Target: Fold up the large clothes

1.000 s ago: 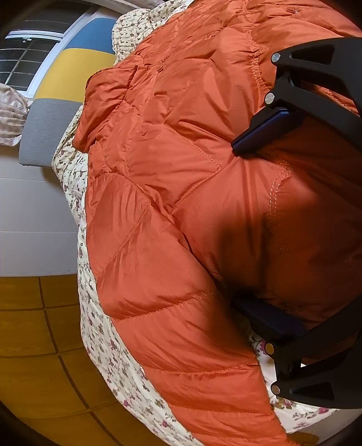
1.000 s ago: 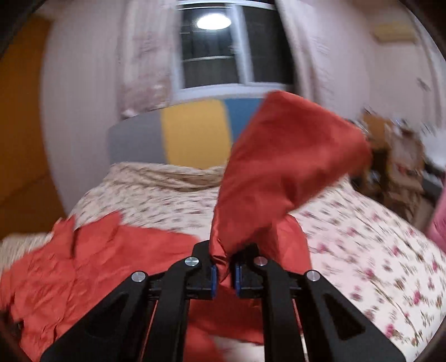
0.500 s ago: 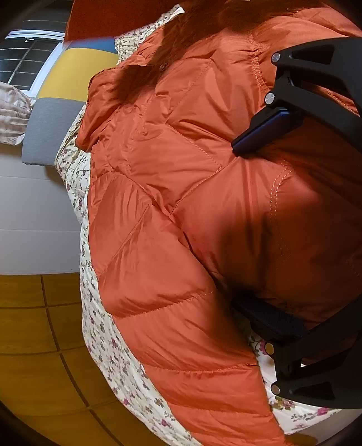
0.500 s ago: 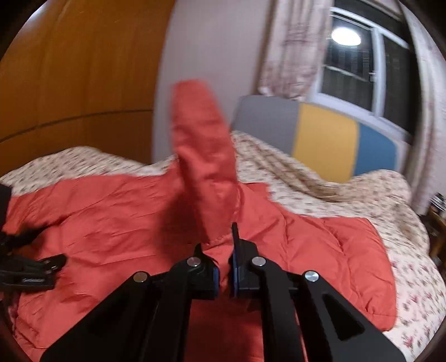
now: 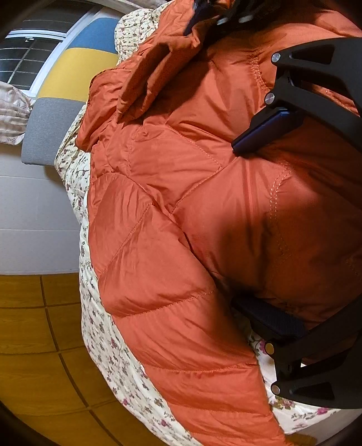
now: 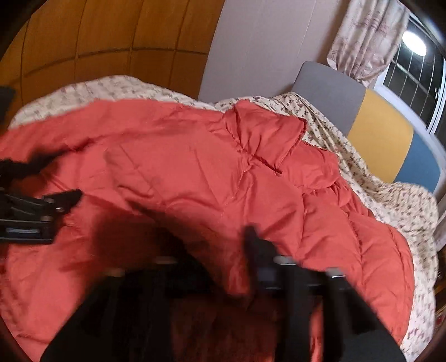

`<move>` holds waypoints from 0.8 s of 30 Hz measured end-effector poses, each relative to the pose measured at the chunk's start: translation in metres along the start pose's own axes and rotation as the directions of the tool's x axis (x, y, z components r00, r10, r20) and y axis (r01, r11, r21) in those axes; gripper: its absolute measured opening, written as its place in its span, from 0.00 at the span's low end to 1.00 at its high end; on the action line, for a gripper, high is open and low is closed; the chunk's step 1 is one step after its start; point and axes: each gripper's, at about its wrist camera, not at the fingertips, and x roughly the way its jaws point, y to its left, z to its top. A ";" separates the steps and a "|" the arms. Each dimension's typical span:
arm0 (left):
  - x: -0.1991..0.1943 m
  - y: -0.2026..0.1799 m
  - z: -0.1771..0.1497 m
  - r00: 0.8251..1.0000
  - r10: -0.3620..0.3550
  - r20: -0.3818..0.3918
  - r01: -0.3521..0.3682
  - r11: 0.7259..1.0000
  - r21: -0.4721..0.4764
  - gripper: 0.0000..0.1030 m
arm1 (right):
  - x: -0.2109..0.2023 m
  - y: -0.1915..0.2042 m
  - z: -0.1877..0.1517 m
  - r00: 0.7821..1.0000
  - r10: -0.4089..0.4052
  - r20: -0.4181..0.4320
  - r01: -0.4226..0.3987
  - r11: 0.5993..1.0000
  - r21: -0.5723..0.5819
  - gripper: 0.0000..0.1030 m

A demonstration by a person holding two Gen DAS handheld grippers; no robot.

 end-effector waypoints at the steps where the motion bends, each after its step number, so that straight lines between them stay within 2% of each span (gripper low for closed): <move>1: -0.003 0.000 0.001 1.000 0.006 -0.006 -0.006 1.000 0.003 0.97 | -0.017 -0.006 -0.004 0.999 0.026 0.043 -0.027 0.999 0.023 0.71; 3: -0.020 0.000 0.003 1.000 0.010 0.020 -0.010 1.000 -0.002 0.97 | -0.049 -0.021 -0.012 0.991 0.051 0.121 -0.058 0.997 0.060 0.71; 5: -0.048 0.001 0.006 0.994 -0.001 0.107 0.005 0.999 -0.036 0.97 | -0.084 -0.043 -0.021 0.980 0.021 0.200 -0.048 0.990 0.135 0.71; 7: -0.081 -0.007 0.012 0.973 -0.060 0.225 0.078 0.994 -0.074 0.97 | -0.110 -0.078 -0.040 0.960 -0.021 0.277 -0.052 0.965 0.256 0.71; 8: -0.088 -0.014 0.015 0.964 -0.084 0.252 0.104 0.992 -0.070 0.97 | -0.117 -0.091 -0.046 0.955 -0.054 0.290 -0.043 0.946 0.320 0.68; 9: -0.095 -0.031 0.022 0.956 -0.118 0.269 0.134 0.990 -0.043 0.97 | -0.121 -0.112 -0.055 0.953 -0.102 0.285 -0.022 0.916 0.402 0.64; 11: -0.089 -0.062 0.033 0.954 -0.174 0.245 0.173 0.985 0.024 0.97 | -0.119 -0.151 -0.074 0.954 -0.213 0.211 0.064 0.832 0.552 0.45; 12: -0.080 -0.077 0.037 0.955 -0.192 0.227 0.183 0.981 0.061 0.97 | -0.115 -0.165 -0.080 0.955 -0.243 0.168 0.096 0.792 0.603 0.40; 13: -0.070 -0.090 0.039 0.959 -0.193 0.209 0.177 0.980 0.094 0.97 | -0.110 -0.180 -0.088 0.957 -0.263 0.120 0.121 0.741 0.660 0.33; 14: -0.059 -0.100 0.041 0.964 -0.182 0.193 0.160 0.979 0.124 0.97 | -0.102 -0.198 -0.100 0.961 -0.267 0.069 0.134 0.668 0.732 0.27; 15: -0.042 -0.112 0.043 0.974 -0.146 0.172 0.118 0.979 0.166 0.95 | -0.098 -0.205 -0.108 0.964 -0.260 0.049 0.133 0.638 0.758 0.24; 16: -0.028 -0.118 0.043 0.982 -0.106 0.154 0.074 0.977 0.199 0.89 | -0.091 -0.210 -0.111 0.969 -0.246 0.032 0.132 0.621 0.772 0.21; 17: -0.014 -0.122 0.044 0.988 -0.065 0.138 0.032 0.974 0.226 0.83 | -0.082 -0.213 -0.110 0.974 -0.225 0.013 0.135 0.630 0.765 0.19; 18: 0.002 -0.122 0.046 0.993 -0.022 0.115 -0.007 0.969 0.248 0.83 | -0.073 -0.212 -0.107 0.980 -0.199 0.004 0.130 0.652 0.747 0.18; 19: 0.016 -0.118 0.047 0.996 -0.006 0.088 -0.016 0.969 0.248 0.83 | -0.061 -0.210 -0.103 0.987 -0.158 0.009 0.102 0.676 0.730 0.17; 21: 0.033 -0.103 0.047 0.999 -0.013 0.037 0.005 0.980 0.200 0.83 | -0.037 -0.206 -0.098 0.997 -0.081 0.007 0.052 0.700 0.713 0.18; 23: 0.039 -0.093 0.047 0.999 -0.038 0.015 0.035 0.988 0.150 0.86 | -0.013 -0.197 -0.100 0.998 -0.027 -0.054 0.057 0.717 0.695 0.18; 24: 0.042 -0.088 0.047 0.999 -0.049 0.007 0.048 0.990 0.131 0.87 | -0.009 -0.200 -0.100 0.998 -0.017 -0.059 0.054 0.714 0.698 0.18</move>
